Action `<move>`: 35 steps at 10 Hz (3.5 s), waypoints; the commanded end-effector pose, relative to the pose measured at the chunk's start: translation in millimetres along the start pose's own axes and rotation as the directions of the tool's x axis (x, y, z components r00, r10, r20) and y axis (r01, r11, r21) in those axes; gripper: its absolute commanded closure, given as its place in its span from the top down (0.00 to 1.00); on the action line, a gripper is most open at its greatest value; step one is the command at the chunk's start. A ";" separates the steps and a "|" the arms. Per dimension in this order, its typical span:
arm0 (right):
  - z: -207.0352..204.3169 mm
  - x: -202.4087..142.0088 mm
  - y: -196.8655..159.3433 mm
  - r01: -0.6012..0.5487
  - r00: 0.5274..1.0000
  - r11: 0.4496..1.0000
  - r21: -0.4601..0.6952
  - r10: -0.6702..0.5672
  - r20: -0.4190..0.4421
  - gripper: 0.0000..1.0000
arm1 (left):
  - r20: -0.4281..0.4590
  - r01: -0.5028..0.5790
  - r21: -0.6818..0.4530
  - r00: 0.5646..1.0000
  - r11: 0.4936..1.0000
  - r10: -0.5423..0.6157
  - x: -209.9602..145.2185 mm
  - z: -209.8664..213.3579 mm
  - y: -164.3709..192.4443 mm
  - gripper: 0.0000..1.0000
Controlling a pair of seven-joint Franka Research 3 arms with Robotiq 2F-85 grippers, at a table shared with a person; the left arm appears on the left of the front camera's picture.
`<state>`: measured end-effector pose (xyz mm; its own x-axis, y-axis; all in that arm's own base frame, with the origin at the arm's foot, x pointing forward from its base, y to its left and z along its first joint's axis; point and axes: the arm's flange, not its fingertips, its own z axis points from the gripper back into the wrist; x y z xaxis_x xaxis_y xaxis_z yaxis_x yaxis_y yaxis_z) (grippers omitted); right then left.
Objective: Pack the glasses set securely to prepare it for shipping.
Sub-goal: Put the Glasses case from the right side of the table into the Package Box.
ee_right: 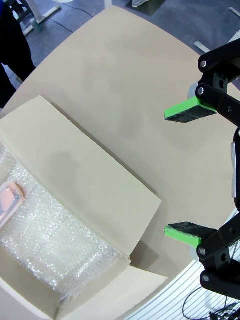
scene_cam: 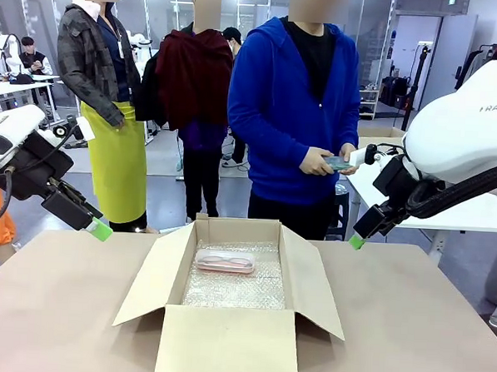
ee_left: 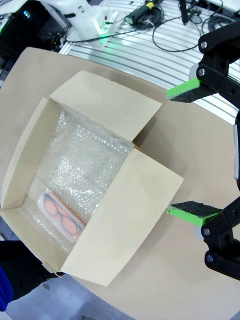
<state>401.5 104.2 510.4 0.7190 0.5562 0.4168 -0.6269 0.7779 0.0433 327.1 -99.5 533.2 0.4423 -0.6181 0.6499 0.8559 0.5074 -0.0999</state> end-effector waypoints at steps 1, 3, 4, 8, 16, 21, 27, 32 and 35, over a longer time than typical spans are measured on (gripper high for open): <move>0.5 4.5 4.3 0.019 1.000 1.000 -0.010 -0.019 -0.001 1.00 | 0.008 0.001 -0.019 1.000 1.000 -0.001 -0.3 1.7 -0.3 1.00; 0.5 4.5 4.3 0.019 1.000 1.000 -0.010 -0.019 -0.001 1.00 | 0.008 0.001 -0.019 1.000 1.000 -0.001 -0.3 1.7 -0.3 1.00; 0.5 4.5 4.3 0.019 1.000 1.000 -0.010 -0.019 -0.001 1.00 | 0.008 0.001 -0.019 1.000 1.000 -0.001 -0.3 1.7 -0.3 1.00; 0.5 4.5 4.3 0.019 1.000 1.000 -0.010 -0.019 -0.001 1.00 | 0.008 0.001 -0.019 1.000 1.000 -0.001 -0.3 1.7 -0.3 1.00; 0.5 4.5 4.3 0.019 1.000 1.000 -0.010 -0.019 -0.001 1.00 | 0.008 0.001 -0.019 1.000 1.000 -0.001 -0.3 1.7 -0.3 1.00; 0.5 4.5 4.3 0.019 1.000 1.000 -0.010 -0.019 -0.001 1.00 | 0.008 0.001 -0.019 1.000 1.000 -0.001 -0.3 1.7 -0.3 1.00; 0.5 4.5 4.3 0.019 1.000 1.000 -0.010 -0.019 -0.001 1.00 | 0.008 0.001 -0.019 1.000 1.000 -0.001 -0.3 1.7 -0.3 1.00; 0.5 4.5 4.3 0.019 1.000 1.000 -0.010 -0.019 -0.001 1.00 | 0.008 0.001 -0.019 1.000 1.000 -0.001 -0.3 1.7 -0.3 1.00; 0.5 4.5 4.3 0.019 1.000 1.000 -0.010 -0.019 -0.001 1.00 | 0.008 0.001 -0.019 1.000 1.000 -0.001 -0.3 1.7 -0.3 1.00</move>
<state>401.5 104.3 510.5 0.7192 0.5560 0.4167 -0.6266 0.7781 0.0434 327.1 -99.5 533.2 0.4423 -0.6181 0.6499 0.8559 0.5074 -0.0999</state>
